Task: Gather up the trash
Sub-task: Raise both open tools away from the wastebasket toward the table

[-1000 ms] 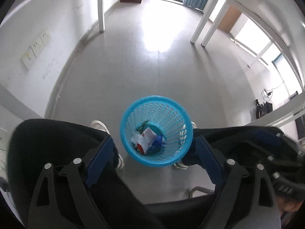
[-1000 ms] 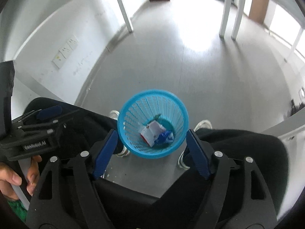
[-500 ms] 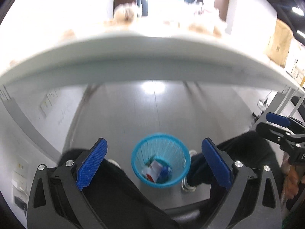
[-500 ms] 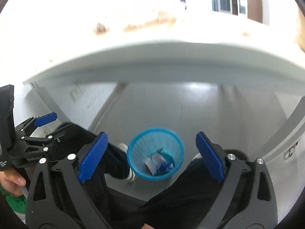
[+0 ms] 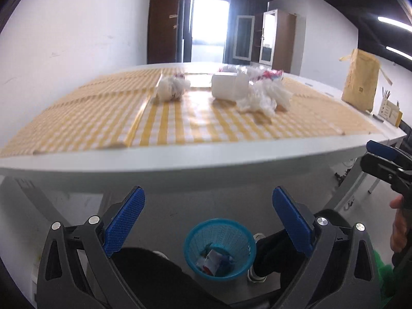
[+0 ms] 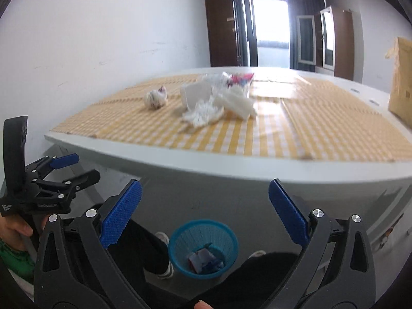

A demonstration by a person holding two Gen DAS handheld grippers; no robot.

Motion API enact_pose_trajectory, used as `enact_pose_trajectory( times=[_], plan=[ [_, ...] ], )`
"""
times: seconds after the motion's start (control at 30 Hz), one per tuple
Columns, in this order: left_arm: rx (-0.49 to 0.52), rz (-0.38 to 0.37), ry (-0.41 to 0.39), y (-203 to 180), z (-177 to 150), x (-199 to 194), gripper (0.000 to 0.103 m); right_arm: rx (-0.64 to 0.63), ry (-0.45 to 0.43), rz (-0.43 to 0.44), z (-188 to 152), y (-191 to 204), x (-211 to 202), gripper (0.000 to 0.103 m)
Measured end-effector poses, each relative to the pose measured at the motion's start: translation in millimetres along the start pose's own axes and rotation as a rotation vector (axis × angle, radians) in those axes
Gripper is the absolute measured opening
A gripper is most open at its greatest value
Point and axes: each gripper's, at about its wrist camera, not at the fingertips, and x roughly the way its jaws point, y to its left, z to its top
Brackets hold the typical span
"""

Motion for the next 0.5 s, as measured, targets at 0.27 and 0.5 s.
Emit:
enact_pose_trajectory(
  times=[0.27, 0.5],
  plan=[
    [0.028, 0.006, -0.037, -1, 49, -5, 0.097, 0.02, -0.04, 0.015, 34, -14, 10, 0.094],
    [0.027, -0.009, -0.04, -5, 87, 8, 0.097, -0.016, -0.052, 0.023, 68, -18, 30, 0.094]
  ],
)
